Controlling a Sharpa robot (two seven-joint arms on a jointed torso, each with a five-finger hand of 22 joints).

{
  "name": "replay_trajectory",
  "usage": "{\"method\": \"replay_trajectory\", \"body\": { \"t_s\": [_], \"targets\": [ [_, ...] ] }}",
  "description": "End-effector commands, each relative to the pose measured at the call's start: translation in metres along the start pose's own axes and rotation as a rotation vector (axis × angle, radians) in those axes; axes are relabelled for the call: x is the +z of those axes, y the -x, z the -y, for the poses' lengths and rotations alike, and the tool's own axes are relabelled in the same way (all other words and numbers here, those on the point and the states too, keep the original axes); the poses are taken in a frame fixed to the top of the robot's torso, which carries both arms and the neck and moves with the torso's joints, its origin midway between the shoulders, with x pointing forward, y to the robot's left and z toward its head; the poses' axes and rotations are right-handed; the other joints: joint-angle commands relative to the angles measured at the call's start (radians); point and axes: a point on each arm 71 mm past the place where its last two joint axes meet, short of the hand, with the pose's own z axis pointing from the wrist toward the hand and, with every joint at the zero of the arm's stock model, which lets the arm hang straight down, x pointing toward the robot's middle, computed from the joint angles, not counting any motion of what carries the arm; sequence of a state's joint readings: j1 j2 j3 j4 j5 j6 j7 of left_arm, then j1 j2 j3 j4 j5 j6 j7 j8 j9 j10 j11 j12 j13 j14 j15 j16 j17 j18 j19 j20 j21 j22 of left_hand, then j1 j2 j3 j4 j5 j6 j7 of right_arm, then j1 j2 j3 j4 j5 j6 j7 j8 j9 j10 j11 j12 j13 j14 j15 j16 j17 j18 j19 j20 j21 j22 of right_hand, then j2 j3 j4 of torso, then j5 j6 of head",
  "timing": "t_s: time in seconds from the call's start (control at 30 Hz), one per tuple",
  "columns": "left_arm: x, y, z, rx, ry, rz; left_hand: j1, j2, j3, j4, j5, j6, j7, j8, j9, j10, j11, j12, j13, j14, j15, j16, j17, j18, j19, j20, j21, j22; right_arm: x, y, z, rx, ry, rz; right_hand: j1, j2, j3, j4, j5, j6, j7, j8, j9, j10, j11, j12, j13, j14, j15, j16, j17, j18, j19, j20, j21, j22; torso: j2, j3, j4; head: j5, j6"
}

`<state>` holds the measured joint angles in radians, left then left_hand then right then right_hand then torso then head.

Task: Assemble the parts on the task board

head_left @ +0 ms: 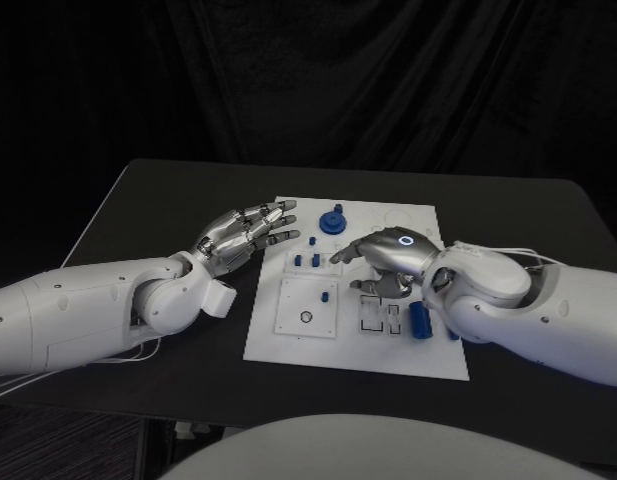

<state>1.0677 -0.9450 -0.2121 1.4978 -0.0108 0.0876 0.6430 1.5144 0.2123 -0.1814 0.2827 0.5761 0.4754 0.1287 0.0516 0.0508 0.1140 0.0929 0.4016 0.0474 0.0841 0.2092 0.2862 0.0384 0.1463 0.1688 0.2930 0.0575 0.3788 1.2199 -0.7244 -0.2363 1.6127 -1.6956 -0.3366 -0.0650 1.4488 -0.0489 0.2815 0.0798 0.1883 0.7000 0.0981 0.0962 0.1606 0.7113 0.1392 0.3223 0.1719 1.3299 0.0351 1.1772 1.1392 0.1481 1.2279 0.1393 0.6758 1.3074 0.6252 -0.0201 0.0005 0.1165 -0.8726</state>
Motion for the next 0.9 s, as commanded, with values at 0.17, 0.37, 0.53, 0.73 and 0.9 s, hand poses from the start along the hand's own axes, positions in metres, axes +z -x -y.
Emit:
{"method": "replay_trajectory", "body": {
  "t_s": [0.17, 0.37, 0.53, 0.73, 0.9],
  "targets": [
    [-0.002, 0.000, 0.002, -0.005, -0.015, 0.005, 0.011, 0.001, 0.006, 0.000, 0.004, 0.011, -0.001, 0.006, 0.002, 0.002, 0.009, 0.009, 0.002, 0.004, 0.006, 0.007, 0.001, -0.015, 0.009, 0.001, 0.005, 0.001, -0.024, 0.029, 0.024, -0.014, -0.135, 0.001, -0.008, 0.004, -0.003, 0.009, 0.005, 0.043, -0.003, 0.006, 0.000, 0.019, 0.000, 0.011, 0.000, 0.020, 0.002, 0.027, 0.021, -0.006, 0.029, 0.000, 0.043, 0.070, -0.001, -0.0003, -0.0014, 0.005, 0.000],
    [-0.002, 0.000, 0.002, -0.004, -0.016, 0.006, 0.012, 0.000, 0.006, 0.000, 0.005, 0.011, 0.000, 0.006, 0.002, 0.003, 0.010, 0.010, 0.002, 0.004, 0.006, 0.007, 0.001, -0.016, 0.010, 0.001, 0.005, 0.000, -0.048, 0.039, 0.055, -0.019, -0.243, -0.021, -0.039, 0.003, -0.017, 0.031, -0.009, 0.048, -0.013, -0.003, -0.008, 0.025, -0.003, 0.016, -0.002, 0.038, 0.002, 0.052, 0.042, -0.012, 0.051, 0.000, 0.079, 0.081, 0.000, -0.0034, 0.0005, -0.007, 0.000],
    [0.000, -0.001, 0.001, -0.008, -0.018, -0.001, 0.012, 0.000, 0.006, 0.000, 0.005, 0.009, 0.000, 0.006, 0.002, 0.003, 0.010, 0.009, 0.001, 0.004, 0.006, 0.007, 0.001, -0.016, 0.010, 0.001, 0.005, -0.001, -0.056, 0.031, 0.070, 0.001, -0.291, -0.044, -0.058, 0.004, -0.027, 0.048, -0.031, 0.061, -0.009, -0.006, -0.012, 0.033, -0.004, 0.022, -0.002, 0.045, 0.005, 0.060, 0.047, -0.013, 0.060, 0.002, 0.086, 0.083, 0.002, -0.0033, 0.0025, -0.014, 0.000],
    [0.000, -0.002, 0.000, -0.011, -0.017, -0.005, 0.012, 0.000, 0.007, 0.000, 0.006, 0.008, 0.000, 0.006, 0.002, 0.002, 0.010, 0.008, 0.001, 0.004, 0.006, 0.006, 0.001, -0.016, 0.010, 0.001, 0.004, -0.001, -0.055, 0.020, 0.078, 0.033, -0.304, -0.047, -0.065, 0.007, -0.032, 0.057, -0.040, 0.074, 0.000, -0.006, -0.013, 0.047, -0.006, 0.030, 0.000, 0.047, 0.010, 0.064, 0.049, -0.015, 0.064, 0.005, 0.091, 0.085, 0.002, -0.0014, -0.0013, -0.014, 0.000],
    [0.000, -0.002, -0.001, -0.014, -0.015, -0.006, 0.012, 0.000, 0.007, 0.000, 0.006, 0.008, 0.000, 0.006, 0.002, 0.002, 0.010, 0.008, 0.001, 0.004, 0.006, 0.006, 0.001, -0.016, 0.010, 0.001, 0.004, -0.001, -0.051, 0.011, 0.079, 0.056, -0.298, -0.037, -0.060, 0.006, -0.034, 0.056, -0.045, 0.073, 0.012, -0.011, -0.017, 0.063, -0.006, 0.038, 0.001, 0.051, 0.013, 0.070, 0.054, -0.016, 0.069, 0.008, 0.098, 0.087, 0.001, 0.0002, -0.0006, -0.018, 0.000]
  ]
}}
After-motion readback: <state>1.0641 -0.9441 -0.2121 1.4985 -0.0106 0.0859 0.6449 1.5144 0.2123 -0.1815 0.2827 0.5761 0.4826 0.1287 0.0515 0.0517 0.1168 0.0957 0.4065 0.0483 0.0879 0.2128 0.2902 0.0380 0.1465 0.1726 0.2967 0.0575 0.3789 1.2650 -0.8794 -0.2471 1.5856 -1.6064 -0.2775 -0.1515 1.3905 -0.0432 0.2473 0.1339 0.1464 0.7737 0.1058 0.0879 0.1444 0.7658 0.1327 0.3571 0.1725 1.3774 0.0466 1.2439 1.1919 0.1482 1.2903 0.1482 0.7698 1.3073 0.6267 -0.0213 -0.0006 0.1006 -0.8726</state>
